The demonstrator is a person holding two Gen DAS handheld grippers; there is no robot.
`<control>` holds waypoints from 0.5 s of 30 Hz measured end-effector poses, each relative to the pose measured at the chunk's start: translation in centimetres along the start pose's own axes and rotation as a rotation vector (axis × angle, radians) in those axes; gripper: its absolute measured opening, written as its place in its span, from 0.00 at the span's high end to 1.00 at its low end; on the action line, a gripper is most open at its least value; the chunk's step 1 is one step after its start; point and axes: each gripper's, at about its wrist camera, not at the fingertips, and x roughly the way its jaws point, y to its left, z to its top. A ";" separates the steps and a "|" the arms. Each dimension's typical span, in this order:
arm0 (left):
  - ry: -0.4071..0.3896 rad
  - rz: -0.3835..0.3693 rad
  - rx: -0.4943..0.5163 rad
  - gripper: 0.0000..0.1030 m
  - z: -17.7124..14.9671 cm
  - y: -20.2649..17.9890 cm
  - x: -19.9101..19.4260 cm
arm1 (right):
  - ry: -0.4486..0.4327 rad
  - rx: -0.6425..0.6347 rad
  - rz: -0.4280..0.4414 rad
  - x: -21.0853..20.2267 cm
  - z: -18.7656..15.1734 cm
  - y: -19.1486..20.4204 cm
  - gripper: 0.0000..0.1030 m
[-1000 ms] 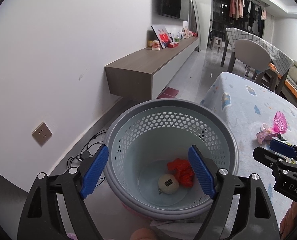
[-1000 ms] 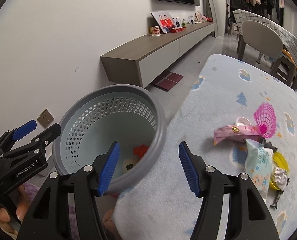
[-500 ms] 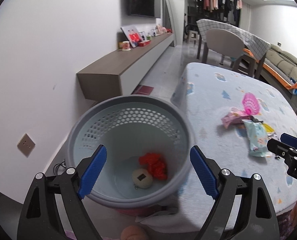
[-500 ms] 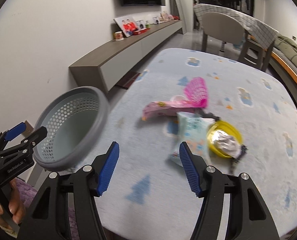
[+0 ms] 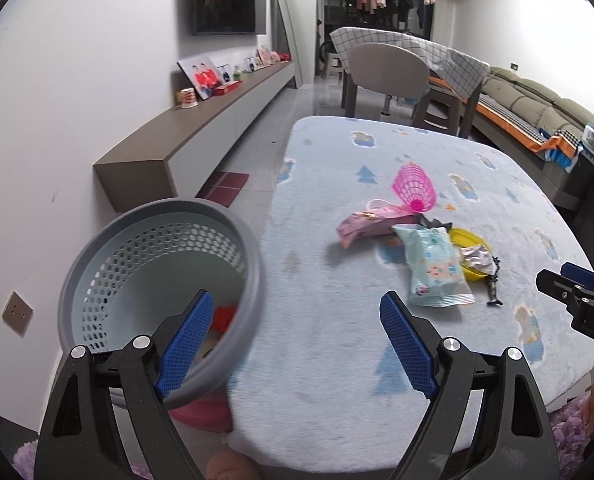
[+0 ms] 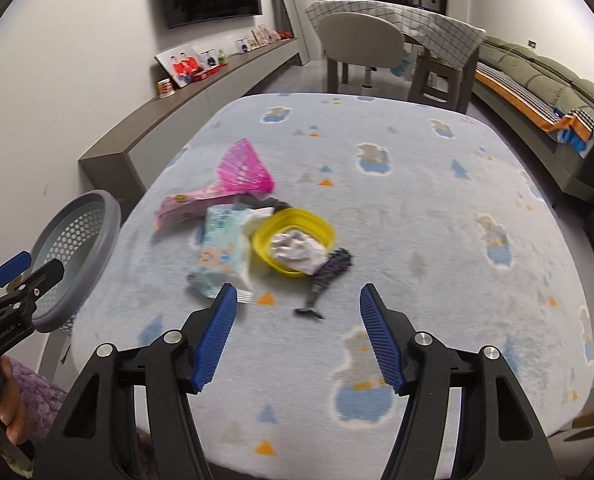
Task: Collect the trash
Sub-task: 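Move both tools back over the table toward the remaining items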
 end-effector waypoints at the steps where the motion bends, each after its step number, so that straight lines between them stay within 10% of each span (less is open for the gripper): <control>1: 0.003 -0.007 0.006 0.19 0.1 -0.5 0.1 | 0.000 0.011 -0.002 0.0 -0.1 -0.6 0.40; 15: 0.024 -0.062 0.086 0.19 1.6 -6.2 2.5 | 0.017 0.105 -0.016 1.4 -1.2 -5.4 0.40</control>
